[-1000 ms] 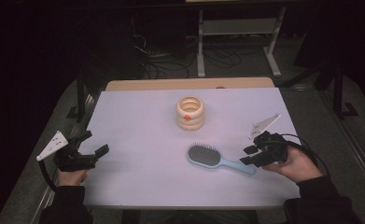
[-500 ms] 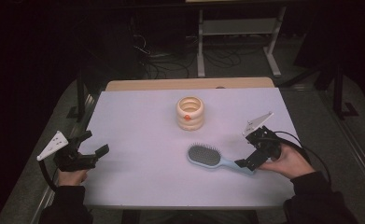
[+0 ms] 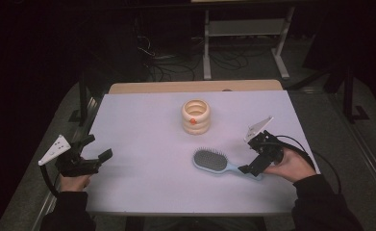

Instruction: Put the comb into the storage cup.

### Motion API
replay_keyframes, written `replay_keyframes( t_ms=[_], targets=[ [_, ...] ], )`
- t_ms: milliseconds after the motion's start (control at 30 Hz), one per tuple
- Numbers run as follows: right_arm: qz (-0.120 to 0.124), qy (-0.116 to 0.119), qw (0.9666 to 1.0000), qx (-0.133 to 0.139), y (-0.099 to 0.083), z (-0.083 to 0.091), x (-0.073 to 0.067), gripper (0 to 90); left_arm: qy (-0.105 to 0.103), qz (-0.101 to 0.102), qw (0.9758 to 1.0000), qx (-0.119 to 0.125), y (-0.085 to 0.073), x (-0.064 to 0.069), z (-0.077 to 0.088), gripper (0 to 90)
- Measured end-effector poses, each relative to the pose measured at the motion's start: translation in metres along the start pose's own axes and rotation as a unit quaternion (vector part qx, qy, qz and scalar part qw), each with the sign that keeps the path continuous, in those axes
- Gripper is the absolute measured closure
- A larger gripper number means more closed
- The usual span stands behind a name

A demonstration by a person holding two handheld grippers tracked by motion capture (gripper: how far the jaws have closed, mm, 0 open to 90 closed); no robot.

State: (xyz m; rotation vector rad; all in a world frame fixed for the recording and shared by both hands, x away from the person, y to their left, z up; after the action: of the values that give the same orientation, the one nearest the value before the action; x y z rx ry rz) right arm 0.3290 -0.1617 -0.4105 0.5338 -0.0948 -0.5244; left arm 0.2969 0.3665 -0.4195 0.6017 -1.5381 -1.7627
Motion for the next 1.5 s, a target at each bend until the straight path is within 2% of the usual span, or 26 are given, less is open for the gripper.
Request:
replay_keyframes(
  t_ms=[833,900,1167,1267,1400,1500],
  targets=[
    [0.027,0.027,0.9986,-0.037,0.007,-0.038,-0.011,0.0,-0.001,-0.001,1.0000,-0.001,0.000,-0.001,0.000,0.0],
    [0.028,0.031,0.9983,-0.039,0.007,-0.040,-0.013,3.3,-0.001,0.000,1.0000,-0.001,0.000,-0.001,-0.001,0.0],
    [0.033,0.039,0.9974,-0.051,0.007,-0.050,-0.014,7.4,-0.003,-0.003,1.0000,-0.003,0.000,-0.001,-0.002,0.0],
    [0.035,0.040,0.9975,-0.047,0.006,-0.050,-0.013,14.0,-0.003,-0.003,1.0000,-0.004,-0.001,0.000,-0.002,0.0],
    [0.038,0.035,0.9974,-0.050,0.006,-0.051,-0.013,17.0,-0.003,-0.004,1.0000,-0.005,-0.001,-0.001,-0.002,0.0],
    [0.039,0.038,0.9973,-0.050,0.005,-0.051,-0.013,24.8,-0.003,-0.004,1.0000,-0.005,-0.001,0.000,-0.002,0.0]
  ],
)
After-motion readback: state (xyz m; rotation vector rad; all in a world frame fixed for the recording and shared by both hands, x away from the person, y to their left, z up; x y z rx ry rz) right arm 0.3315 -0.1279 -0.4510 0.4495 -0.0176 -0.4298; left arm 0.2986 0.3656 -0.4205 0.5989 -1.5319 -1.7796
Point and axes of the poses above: each handheld gripper's, and its own axes: z roughly backward along the jaws, y roughly out of its top, x roughly to its right, the point moved 2 cm from there along -z, roughly forward along the jaws, and after that the axes turned 2 degrees about -z, right-handed, at the moved point
